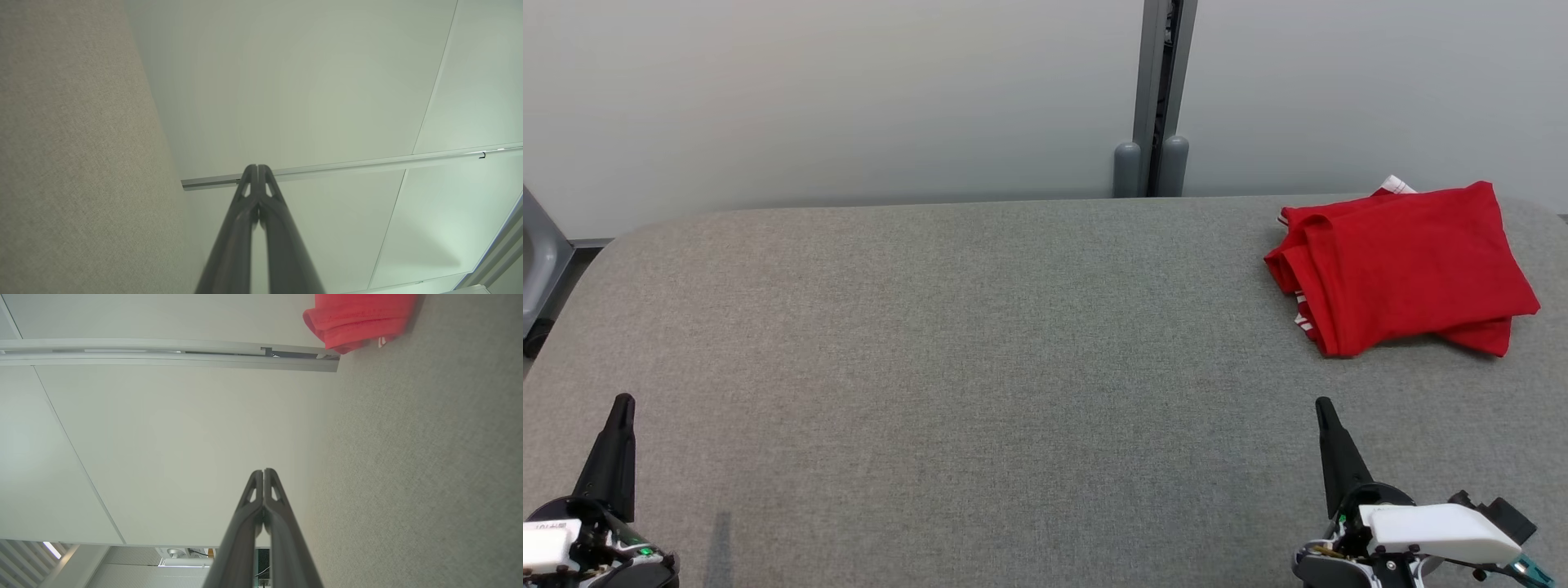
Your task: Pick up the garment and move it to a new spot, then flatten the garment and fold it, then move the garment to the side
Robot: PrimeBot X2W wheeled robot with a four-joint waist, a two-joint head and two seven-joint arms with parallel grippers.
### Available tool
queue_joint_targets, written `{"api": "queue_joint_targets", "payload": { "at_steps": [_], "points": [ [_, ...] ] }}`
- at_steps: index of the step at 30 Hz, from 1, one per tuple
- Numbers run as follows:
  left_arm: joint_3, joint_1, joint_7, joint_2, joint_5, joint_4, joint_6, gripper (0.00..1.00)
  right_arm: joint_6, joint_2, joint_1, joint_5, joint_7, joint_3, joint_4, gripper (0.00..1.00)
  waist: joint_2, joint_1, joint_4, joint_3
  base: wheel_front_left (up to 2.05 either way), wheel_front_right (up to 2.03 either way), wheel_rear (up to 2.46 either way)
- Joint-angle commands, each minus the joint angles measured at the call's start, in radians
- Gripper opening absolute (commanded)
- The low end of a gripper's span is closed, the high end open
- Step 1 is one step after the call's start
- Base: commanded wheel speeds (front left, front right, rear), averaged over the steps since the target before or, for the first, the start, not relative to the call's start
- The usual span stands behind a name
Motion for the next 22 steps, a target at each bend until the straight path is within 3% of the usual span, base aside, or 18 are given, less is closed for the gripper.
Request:
{"api": "queue_joint_targets", "payload": {
  "at_steps": [1,22],
  "points": [
    [0.004,-0.014,0.002,0.005,-0.005,-0.001,-0.008,0.0,0.0,-0.005,-0.007,0.002,0.002,-0.003,-0.002,0.0,0.0,0.0,0.0,0.0,0.0,0.0,0.0],
    [0.004,-0.013,0.002,0.005,-0.005,-0.001,-0.008,0.0,0.0,-0.005,-0.007,0.002,0.002,-0.003,-0.002,0.0,0.0,0.0,0.0,0.0,0.0,0.0,0.0]
  ]
}}
